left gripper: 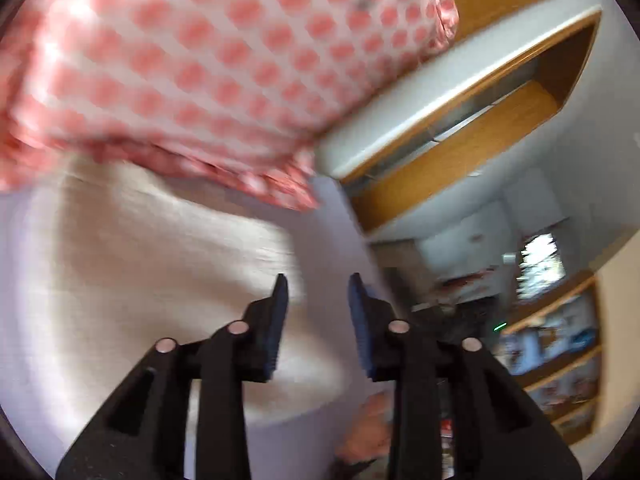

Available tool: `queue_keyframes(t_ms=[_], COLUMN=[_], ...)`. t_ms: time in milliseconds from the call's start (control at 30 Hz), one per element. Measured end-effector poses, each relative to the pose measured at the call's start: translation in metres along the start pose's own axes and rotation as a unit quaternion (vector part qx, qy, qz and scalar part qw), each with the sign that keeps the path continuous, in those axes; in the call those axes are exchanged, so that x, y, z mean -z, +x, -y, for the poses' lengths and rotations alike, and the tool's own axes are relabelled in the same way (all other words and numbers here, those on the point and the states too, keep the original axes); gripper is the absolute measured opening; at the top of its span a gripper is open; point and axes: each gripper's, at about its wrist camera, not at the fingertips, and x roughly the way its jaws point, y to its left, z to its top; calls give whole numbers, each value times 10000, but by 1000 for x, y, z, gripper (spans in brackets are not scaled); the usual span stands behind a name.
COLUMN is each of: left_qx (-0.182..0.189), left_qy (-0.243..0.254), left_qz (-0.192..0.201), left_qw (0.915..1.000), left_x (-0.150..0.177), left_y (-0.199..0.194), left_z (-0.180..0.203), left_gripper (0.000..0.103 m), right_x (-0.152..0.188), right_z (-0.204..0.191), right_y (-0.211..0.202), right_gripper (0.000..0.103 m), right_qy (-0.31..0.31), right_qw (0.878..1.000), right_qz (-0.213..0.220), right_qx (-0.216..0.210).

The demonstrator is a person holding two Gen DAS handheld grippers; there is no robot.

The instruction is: Fold small clothes

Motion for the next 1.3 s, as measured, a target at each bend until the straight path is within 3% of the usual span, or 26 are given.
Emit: queue_keyframes(t_ms=[100, 167, 200, 300, 367, 467, 567, 633, 700, 767, 833, 900, 1000, 1067, 1133, 1300], left_qx=[-430, -463, -420, -276, -382, -622, -328, -404, -597, -526, -617, -570, -518, -444, -190, -214], left_qy=[201, 252, 244, 141, 175, 379, 171, 2, -266, -696, -840, -907, -1000, -1114, -1415, -1300], left_qz=[-91, -171, -201, -355, -558, -513, -251, 74, 40, -254, -413, -421, -399, -414, -366, -155], left_qw=[9988, 9985, 9986, 9989, 9976, 9960, 9990, 9992, 9979, 9959, 9937, 9934, 9928, 9919, 9891, 9912], left_x=[12, 21, 21, 25, 32, 43, 39, 34, 29, 27, 26, 26, 19, 16, 15, 15], left_y=[-34, -49, -50, -36, -12, -1, -29, -52, -57, -46, -30, -23, -10, 1, 12, -5], left_z=[-27, -46, -52, -69, -75, -72, -78, -92, -112, -134, -146, -153, -154, -160, -170, -168], left_gripper=[37, 37, 38, 44, 44, 37, 38, 44, 44, 44, 46, 51, 54, 54, 52, 32], right_x=[4, 11, 14, 23, 26, 17, 8, 0, -5, -3, 3, 10, 12, 15, 21, 30], right_z=[-24, -43, -50, -47, -29, -11, -17, -16, -4, 11, 23, 30, 30, 36, 43, 40], right_y=[-1, 13, 21, 66, 92, 105, 90, 72, 71, 80, 91, 98, 100, 102, 102, 97], right_gripper=[94, 94, 94, 94, 93, 90, 89, 95, 95, 95, 84, 82, 73, 60, 42, 36], right_qy=[-329, -455, -498, -394, -242, -216, -211, -372, -323, -130, 1, 84, 50, 156, 397, 828], right_qw=[9938, 9813, 9776, 9746, 9707, 9723, 9728, 9755, 9724, 9660, 9603, 9563, 9592, 9610, 9613, 9614], right_qz=[-464, -1059, -1287, -2102, -2386, -2279, -2279, -2119, -2207, -2448, -2654, -2810, -2752, -2722, -2722, -2622], right_qx=[-951, -1542, -1589, -657, 138, 475, 359, 471, 677, 819, 858, 802, 651, 463, 184, -115])
